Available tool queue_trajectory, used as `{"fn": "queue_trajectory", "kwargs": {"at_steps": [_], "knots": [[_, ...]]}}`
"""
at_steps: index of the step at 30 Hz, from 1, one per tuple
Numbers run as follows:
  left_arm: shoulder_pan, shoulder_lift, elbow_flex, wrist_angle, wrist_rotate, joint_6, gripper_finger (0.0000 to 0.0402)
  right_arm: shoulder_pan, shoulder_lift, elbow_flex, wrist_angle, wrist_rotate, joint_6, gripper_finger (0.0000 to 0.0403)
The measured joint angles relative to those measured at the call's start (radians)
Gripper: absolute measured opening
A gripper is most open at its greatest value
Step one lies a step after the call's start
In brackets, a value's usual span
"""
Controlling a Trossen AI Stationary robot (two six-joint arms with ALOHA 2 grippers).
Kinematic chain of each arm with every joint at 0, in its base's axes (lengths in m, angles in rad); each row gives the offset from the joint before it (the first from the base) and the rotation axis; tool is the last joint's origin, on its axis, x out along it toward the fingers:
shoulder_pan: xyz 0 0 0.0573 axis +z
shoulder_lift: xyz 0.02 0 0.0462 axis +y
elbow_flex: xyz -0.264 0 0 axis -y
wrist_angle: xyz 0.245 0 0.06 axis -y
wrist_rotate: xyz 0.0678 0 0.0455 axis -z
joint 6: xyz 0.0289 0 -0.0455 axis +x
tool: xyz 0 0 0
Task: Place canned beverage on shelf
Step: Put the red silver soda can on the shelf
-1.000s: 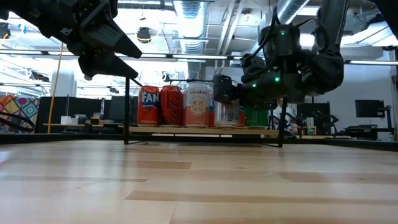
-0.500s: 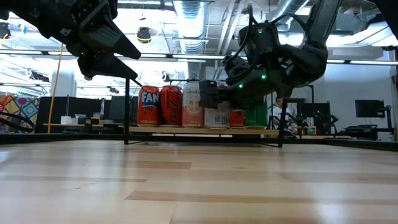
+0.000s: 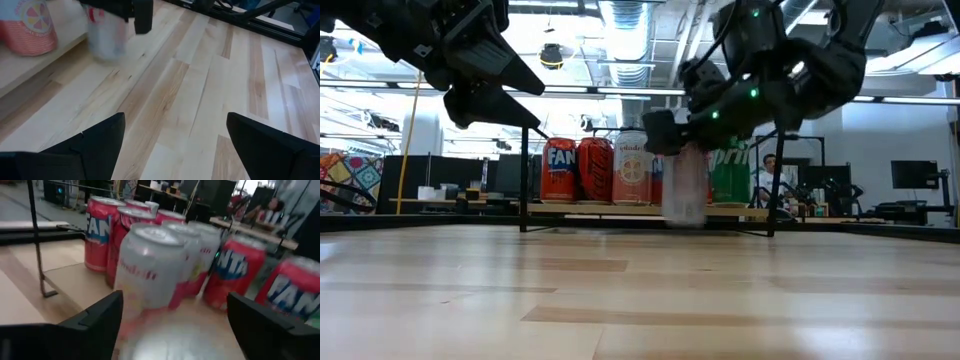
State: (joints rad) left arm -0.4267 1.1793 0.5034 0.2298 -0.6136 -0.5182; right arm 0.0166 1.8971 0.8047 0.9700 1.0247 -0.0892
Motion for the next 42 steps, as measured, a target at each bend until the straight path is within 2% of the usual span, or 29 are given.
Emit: {"fn": "queue_trajectory", "kwargs": {"at_steps": [5,8,12,15,20,22,26,31,35,37,42], "knots": [[0.000,0.000,0.000,0.001,0.000,-0.002,0.0334,-0.018,-0.059,0.000,-0.075,-0.003,-0.120,0.0327],[0.000,0.000,0.000,0.003,-0.001,-0.003,0.0334,-0.035,-0.090,0.000,-0.115,-0.042,-0.143,0.0325],[0.000,0.000,0.000,0.000,-0.001,-0.018,0.0334,-0.018,-0.154,0.000,-0.180,-0.093,-0.087,0.0325],[0.000,0.000,0.000,-0.011,0.000,-0.020,0.0334,0.030,-0.219,0.000,-0.255,-0.081,-0.036,0.0324],[0.000,0.000,0.000,-0.014,0.003,-0.021,0.0334,0.125,-0.322,0.000,-0.454,-0.110,0.027,0.0325],[0.000,0.000,0.000,-0.014,0.008,-0.021,0.0334,0.150,-0.350,0.000,-0.547,-0.191,-0.025,0.0324],[0.000,0.000,0.000,-0.014,0.007,-0.019,0.0334,0.112,-0.388,0.000,-0.641,-0.471,-0.070,0.0324],[0.000,0.000,0.000,-0.019,0.007,-0.018,0.0334,0.003,-0.414,0.000,-0.729,-0.613,-0.126,0.0325],[0.000,0.000,0.000,-0.024,-0.014,-0.018,0.0334,-0.099,-0.412,0.000,-0.732,-0.799,-0.130,0.0325],[0.000,0.000,0.000,-0.032,-0.028,-0.018,0.0334,-0.143,-0.405,0.000,-0.736,-0.842,-0.139,0.0325],[0.001,0.000,0.000,-0.046,-0.030,-0.018,0.0334,-0.212,-0.407,0.000,-0.771,-0.855,-0.180,0.0325]]}}
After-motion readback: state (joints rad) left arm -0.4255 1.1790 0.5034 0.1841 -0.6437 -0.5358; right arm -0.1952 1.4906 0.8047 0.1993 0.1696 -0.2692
